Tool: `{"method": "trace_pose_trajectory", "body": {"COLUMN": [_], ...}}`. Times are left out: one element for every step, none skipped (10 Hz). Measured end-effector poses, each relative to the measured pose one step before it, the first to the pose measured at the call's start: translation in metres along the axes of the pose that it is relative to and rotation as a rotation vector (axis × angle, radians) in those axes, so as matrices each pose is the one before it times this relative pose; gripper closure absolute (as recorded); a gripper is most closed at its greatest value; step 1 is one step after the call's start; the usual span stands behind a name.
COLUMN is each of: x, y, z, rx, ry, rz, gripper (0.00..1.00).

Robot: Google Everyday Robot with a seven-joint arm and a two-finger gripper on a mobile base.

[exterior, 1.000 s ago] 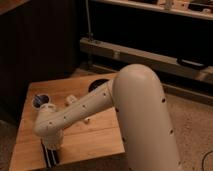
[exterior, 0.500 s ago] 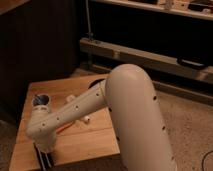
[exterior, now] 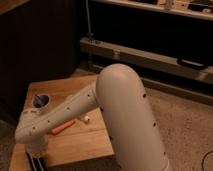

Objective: Push the eraser across the table

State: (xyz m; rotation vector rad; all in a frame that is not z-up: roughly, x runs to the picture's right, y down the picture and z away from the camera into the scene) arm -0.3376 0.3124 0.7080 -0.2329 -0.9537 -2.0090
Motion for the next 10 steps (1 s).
{"method": "trace_pose_trajectory", "body": {"x": [0.0012,0.00069,0.00011,-0.0003,-0.00047,0.00037,0.00035,-0.00029,0.00033,-0.00024], "y": [-0.00392,-0.00444,-0.00749,-0.00858,-0.00896,-0.00734,-0.00594,-0.00693,-0.00586,0.00127], "z": [-0.00013,0.00005,0.00035,0.00033,0.00017,-0.00089,-0.00118,-0.00024,-0.00151,-0.0015], "rx": [0.00498,0.00573,0.00657,0.00615,0.00714,0.01109,0.00914,0.00597,0.00835,0.00338], "ry": [-0.00179,-0.00196,-0.00283,-0.00174,-0.00193,-0.00089,-0.00053,-0.00151,0.00109,0.00294], "rz": [-0.01129,-0.01057,-0.01844,-0.0198,-0.02156,-0.01951,-0.01725,-0.01726,-0.00623,0.00465], "gripper": [1.0,1.0,1.0,1.0,1.0,1.0,1.0,1.0,0.98,0.96]}}
